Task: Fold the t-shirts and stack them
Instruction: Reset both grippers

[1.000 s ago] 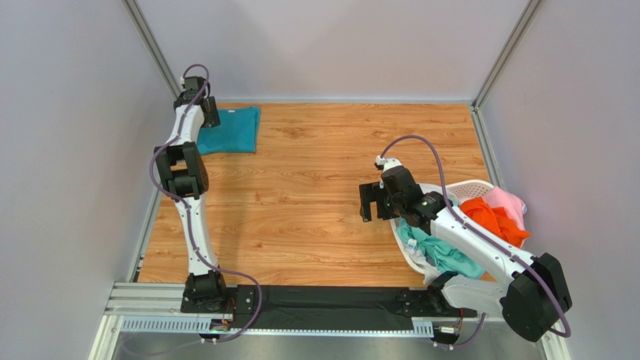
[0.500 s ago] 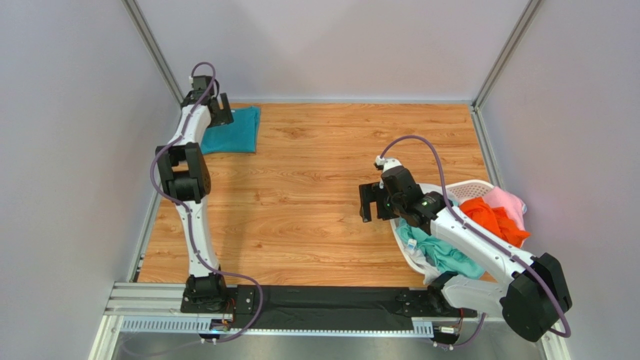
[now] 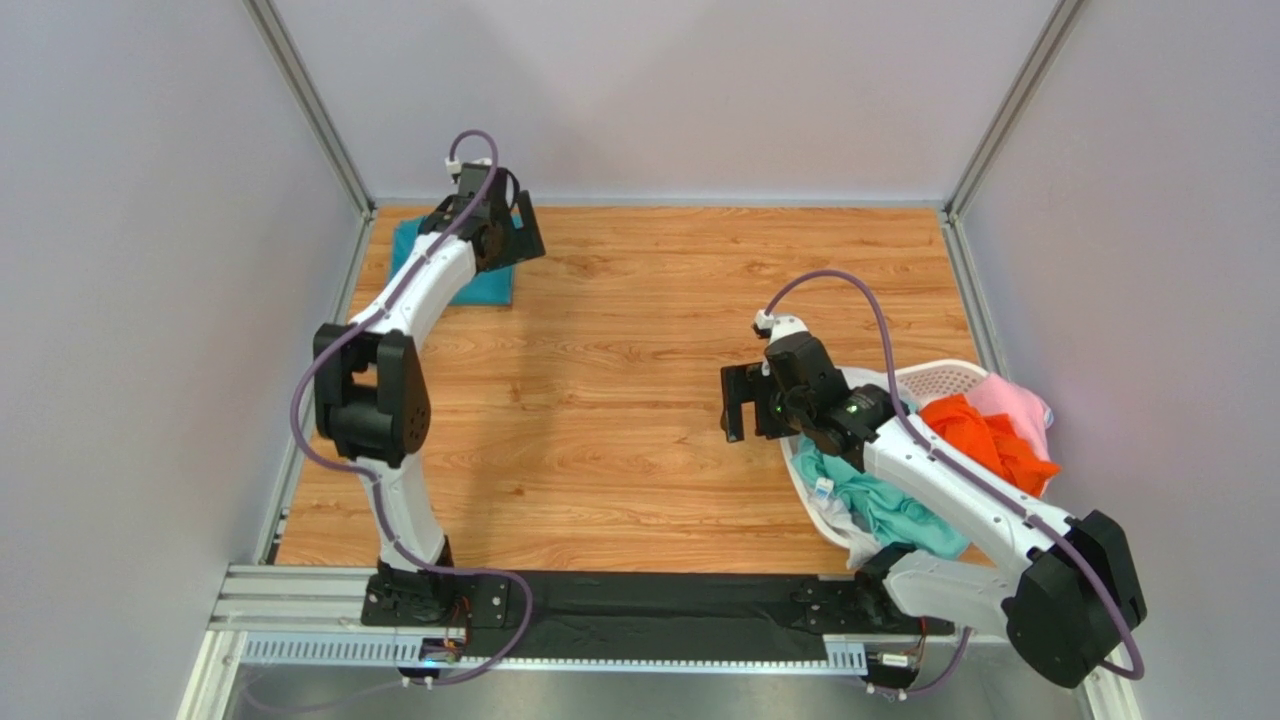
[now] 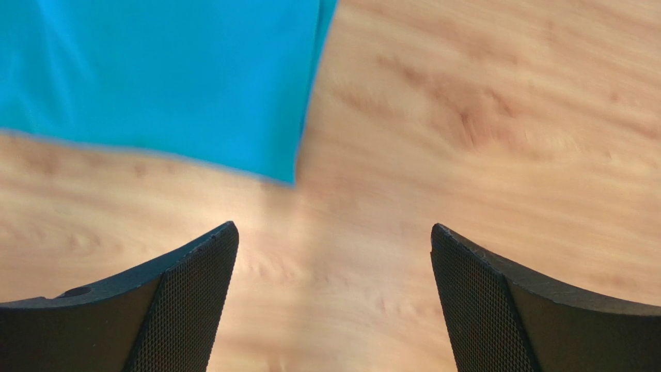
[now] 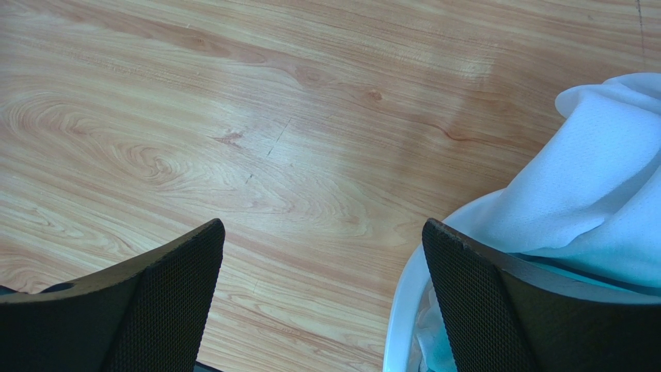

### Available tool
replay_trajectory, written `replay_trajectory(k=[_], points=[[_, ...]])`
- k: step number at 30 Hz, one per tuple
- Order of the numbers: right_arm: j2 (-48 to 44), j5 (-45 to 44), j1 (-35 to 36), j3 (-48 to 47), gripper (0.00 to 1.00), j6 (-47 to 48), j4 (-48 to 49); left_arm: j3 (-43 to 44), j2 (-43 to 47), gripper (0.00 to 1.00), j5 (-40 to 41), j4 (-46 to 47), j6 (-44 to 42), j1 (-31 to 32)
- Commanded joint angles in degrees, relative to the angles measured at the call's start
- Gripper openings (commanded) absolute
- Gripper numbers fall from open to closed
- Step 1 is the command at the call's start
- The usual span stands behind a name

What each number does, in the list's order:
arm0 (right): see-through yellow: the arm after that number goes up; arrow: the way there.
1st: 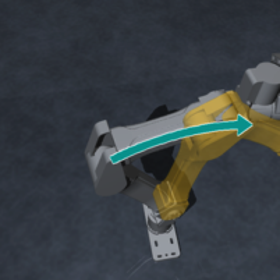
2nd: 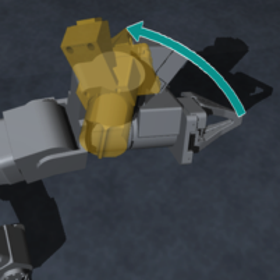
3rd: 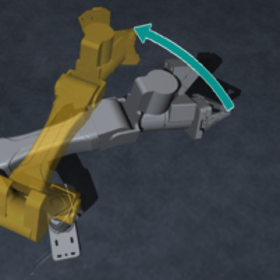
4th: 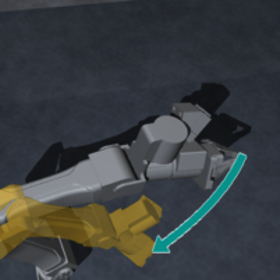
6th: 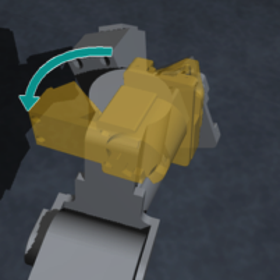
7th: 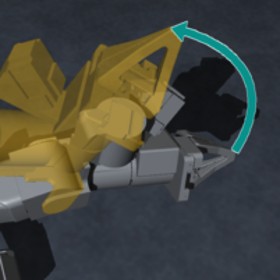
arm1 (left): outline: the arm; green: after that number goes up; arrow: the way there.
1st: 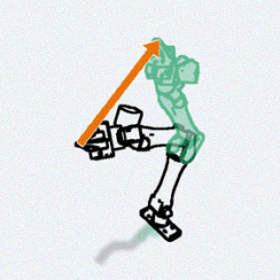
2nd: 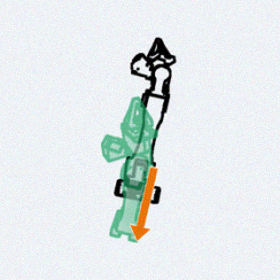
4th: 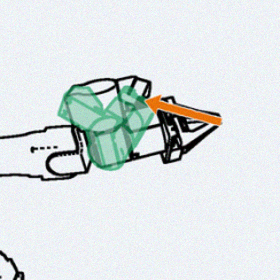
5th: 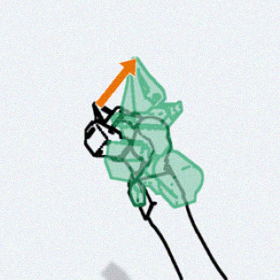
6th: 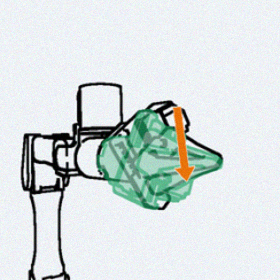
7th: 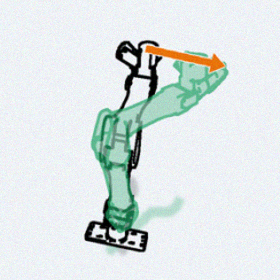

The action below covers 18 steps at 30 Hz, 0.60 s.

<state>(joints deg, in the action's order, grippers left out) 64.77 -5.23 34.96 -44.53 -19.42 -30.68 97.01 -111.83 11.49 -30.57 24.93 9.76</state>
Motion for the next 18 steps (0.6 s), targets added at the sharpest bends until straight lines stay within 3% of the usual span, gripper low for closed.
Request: replay_trajectory(k=[1, 6, 9, 12, 18], points=[[-0.96, -2.32, -0.25, 0.32, 1.00, -1.85, 2.02, -8.48, 11.06, 1.00, 2.31, -1.51, 7.67, 3.94], [-5.17, -6.36, -0.42, 1.11, 1.00, -4.22, 2.02, -28.06, 25.50, 1.00, 3.19, 0.95, 9.35, 10.62], [-8.77, -8.39, -0.33, 2.08, 1.00, -6.33, 2.11, -35.98, 34.81, 1.00, 7.05, -0.45, 9.26, 18.86], [-12.63, -8.83, -0.33, 3.92, 1.00, -7.21, 3.34, -41.70, 43.52, 1.00, 9.26, -2.48, 11.19, 22.75], [-18.18, -9.35, -0.24, 4.89, 1.00, -8.18, 3.61, -48.40, 56.80, 1.00, 5.65, -5.02, 13.66, 23.29]])
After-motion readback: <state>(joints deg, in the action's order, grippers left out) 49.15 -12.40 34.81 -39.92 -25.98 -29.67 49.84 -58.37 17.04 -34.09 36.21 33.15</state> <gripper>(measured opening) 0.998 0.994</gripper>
